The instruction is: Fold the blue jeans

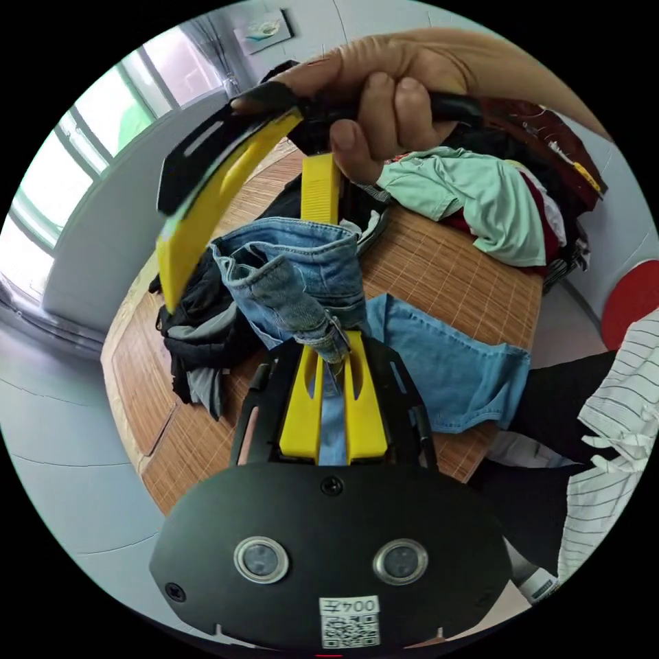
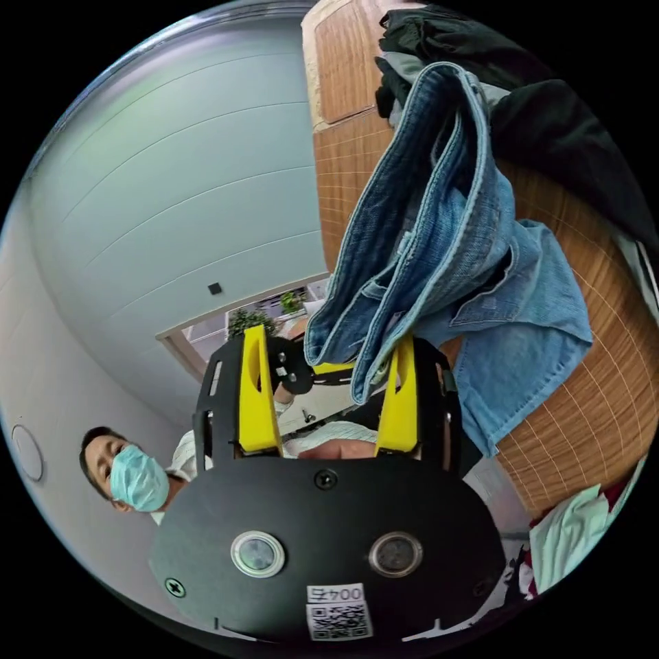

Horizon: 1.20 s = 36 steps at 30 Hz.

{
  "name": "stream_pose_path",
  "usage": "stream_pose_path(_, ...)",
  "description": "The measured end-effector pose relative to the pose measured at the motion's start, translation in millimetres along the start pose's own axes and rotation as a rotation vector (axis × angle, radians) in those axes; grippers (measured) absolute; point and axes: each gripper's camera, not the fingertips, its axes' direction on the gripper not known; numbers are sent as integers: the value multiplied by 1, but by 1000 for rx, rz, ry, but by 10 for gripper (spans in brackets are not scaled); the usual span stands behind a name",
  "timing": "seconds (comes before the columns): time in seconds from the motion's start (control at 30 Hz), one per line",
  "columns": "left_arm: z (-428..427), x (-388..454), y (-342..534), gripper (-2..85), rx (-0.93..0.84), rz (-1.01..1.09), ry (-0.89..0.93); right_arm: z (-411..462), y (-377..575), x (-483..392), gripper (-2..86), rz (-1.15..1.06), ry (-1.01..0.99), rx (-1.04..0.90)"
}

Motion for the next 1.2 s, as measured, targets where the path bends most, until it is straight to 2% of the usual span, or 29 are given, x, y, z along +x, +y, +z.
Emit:
stream_pose_path(0.03,-9,7,-3,56,-15,-10,-26,3,0,-11,182,17,83,14)
stream_pose_path(0.13,-28,27,-8,56,-56,-18,-67,11,-2,-30,172,41,159,27)
stream_pose_path(0.3,-56,64,-9,54,-110,52,-129,33,-5,-69,231,38,253,-41)
stream_pose_path(0.37,-70,67,-4,50,-118,17,-131,40,-4,-85,215,33,373,-43)
stream_pose_path(0.43,-81,66,4,43,-116,-14,-113,42,1,-100,160,31,495,-19)
stream_pose_path(0.63,-107,66,34,17,-107,-81,-74,22,16,-120,77,39,526,55)
stream_pose_path(0.87,-147,68,96,16,2,-180,-62,-6,40,-152,60,-47,486,62)
stream_pose_path(1.03,-212,58,174,46,170,-258,-71,-62,78,-219,64,-183,349,139)
stream_pose_path(1.2,-250,58,271,110,178,-296,-22,-110,112,-310,65,-293,334,156)
